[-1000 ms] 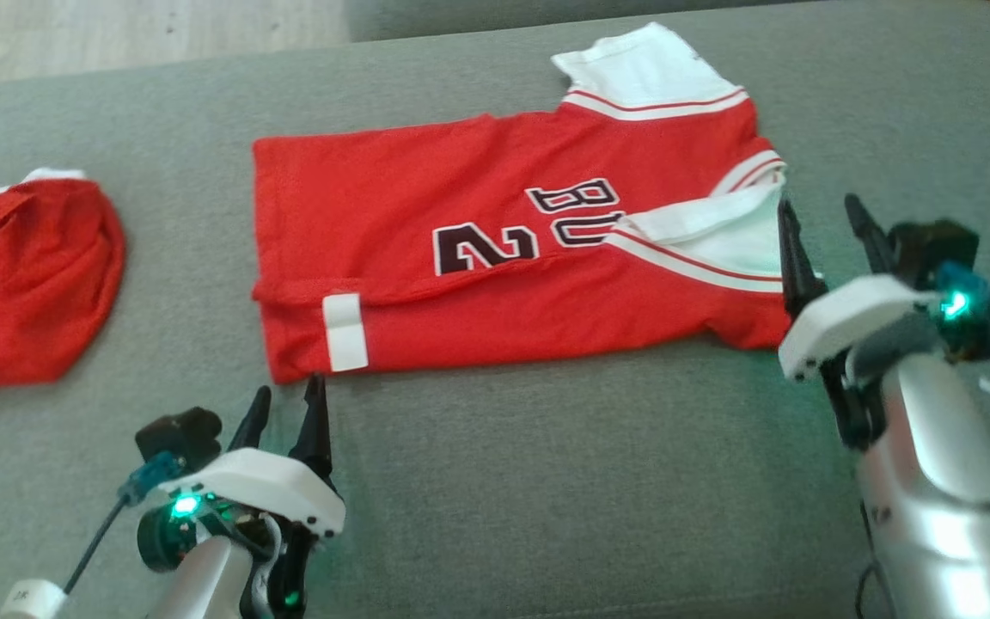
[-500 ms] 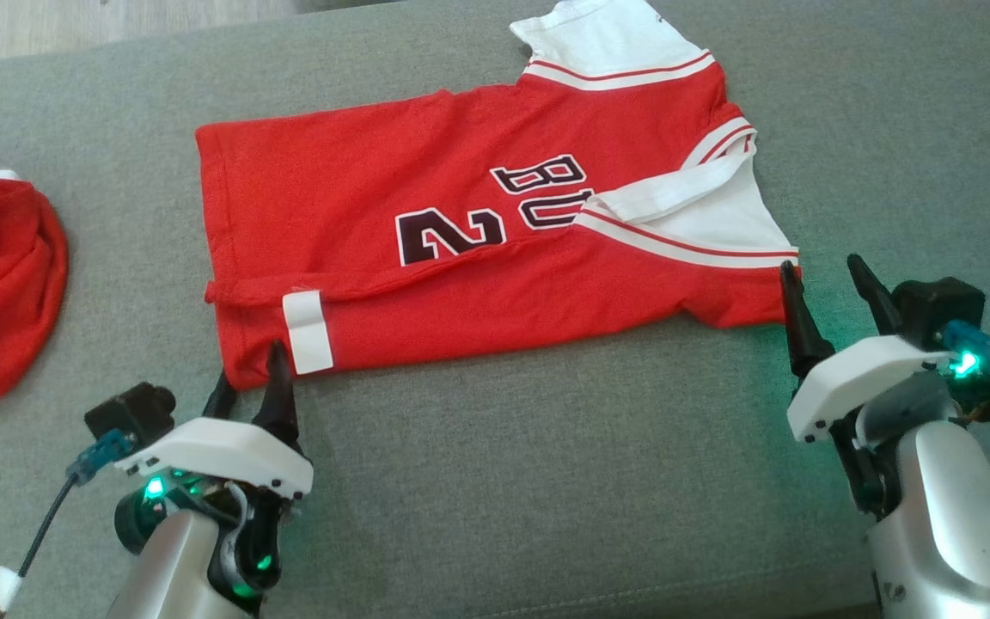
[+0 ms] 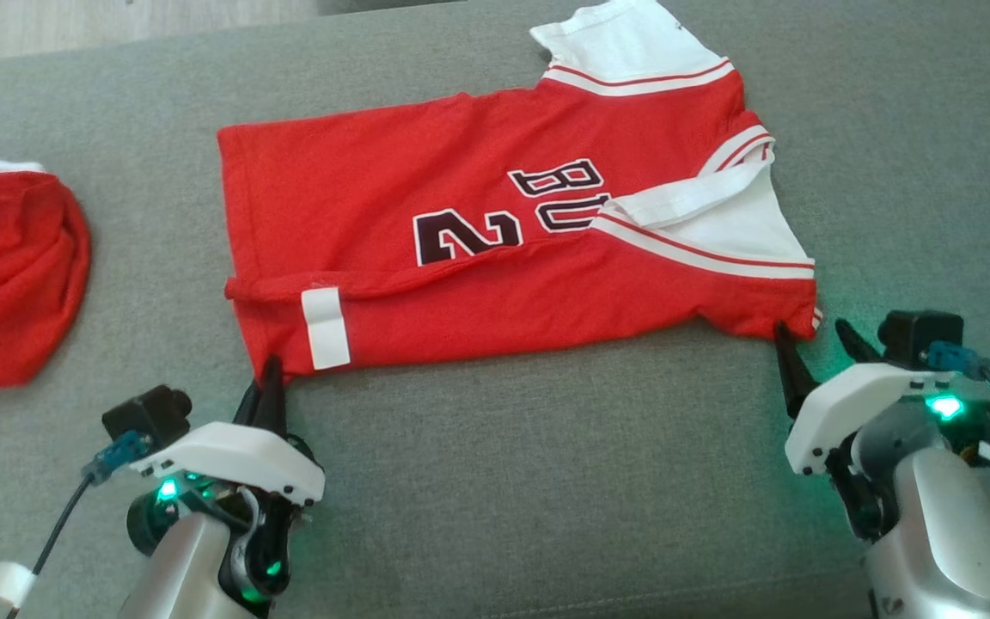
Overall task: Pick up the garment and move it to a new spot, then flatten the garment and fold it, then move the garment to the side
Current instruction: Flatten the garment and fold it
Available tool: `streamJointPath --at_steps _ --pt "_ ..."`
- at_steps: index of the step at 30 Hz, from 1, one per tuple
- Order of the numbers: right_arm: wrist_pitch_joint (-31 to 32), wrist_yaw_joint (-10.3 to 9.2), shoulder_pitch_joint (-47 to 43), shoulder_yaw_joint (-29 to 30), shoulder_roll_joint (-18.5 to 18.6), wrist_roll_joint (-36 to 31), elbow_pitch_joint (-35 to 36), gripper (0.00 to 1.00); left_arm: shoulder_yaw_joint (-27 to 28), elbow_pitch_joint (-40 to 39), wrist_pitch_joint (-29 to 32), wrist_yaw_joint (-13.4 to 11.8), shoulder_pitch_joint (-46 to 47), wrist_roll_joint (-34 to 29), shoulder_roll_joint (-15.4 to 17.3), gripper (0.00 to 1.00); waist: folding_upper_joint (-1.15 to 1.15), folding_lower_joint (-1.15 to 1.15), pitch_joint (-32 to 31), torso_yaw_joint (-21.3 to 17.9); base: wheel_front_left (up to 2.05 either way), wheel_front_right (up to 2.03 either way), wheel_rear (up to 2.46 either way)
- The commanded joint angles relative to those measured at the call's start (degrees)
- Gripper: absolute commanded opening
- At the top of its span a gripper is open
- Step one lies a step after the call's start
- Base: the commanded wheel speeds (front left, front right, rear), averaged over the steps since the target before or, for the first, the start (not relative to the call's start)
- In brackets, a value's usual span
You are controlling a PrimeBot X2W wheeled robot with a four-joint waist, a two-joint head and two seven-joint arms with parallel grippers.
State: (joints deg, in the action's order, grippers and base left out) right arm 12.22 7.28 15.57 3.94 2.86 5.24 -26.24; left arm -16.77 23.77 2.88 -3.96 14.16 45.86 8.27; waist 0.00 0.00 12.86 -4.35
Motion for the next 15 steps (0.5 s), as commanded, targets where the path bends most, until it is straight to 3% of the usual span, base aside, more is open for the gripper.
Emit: streamJointPath --at_steps 1,2,5,6,7,8,15 --pt "0.2 0.21 1.5 -1.0 0.0 1.1 0.7 1.0 1.5 -1.9 -0.6 0.3 1.6 -0.5 0.9 0.0 0.0 0.0 -0.2 0.3 0.0 0.0 0.0" --pt "0.3 0.21 1.9 -0.9 0.0 2.6 -0.2 0.95 1.5 -2.1 -0.7 0.3 1.7 -0.5 0.9 0.0 0.0 0.0 -0.2 0.4 0.0 0.0 0.0" --pt "0.8 0.21 3.6 -1.0 0.0 7.6 -3.1 0.39 1.5 -2.9 -0.8 0.5 1.6 -0.5 1.2 0.0 0.0 0.0 -0.3 0.7 0.0 0.0 0.0" --pt "0.9 0.21 4.2 -1.2 0.0 8.3 -3.9 0.27 1.5 -3.1 -0.9 0.6 1.6 -0.5 1.3 0.0 0.0 0.0 -0.4 0.8 0.0 0.0 0.0" --pt "0.7 0.21 5.0 -1.2 0.0 9.1 -4.6 0.04 1.5 -3.3 -0.9 0.6 1.7 -0.5 1.4 0.0 0.0 0.0 -0.4 0.9 0.0 0.0 0.0" --pt "0.6 0.21 5.7 -1.3 0.0 9.7 -5.2 0.0 1.6 -3.6 -0.9 0.6 1.7 -0.4 1.6 0.0 0.0 0.0 -0.4 1.0 0.0 0.0 0.0" --pt "0.3 0.21 9.4 -2.1 0.4 12.8 -5.0 0.0 1.9 -6.2 -0.8 1.1 2.1 -0.6 3.2 0.0 0.0 0.0 -1.1 1.1 0.0 0.0 0.0"
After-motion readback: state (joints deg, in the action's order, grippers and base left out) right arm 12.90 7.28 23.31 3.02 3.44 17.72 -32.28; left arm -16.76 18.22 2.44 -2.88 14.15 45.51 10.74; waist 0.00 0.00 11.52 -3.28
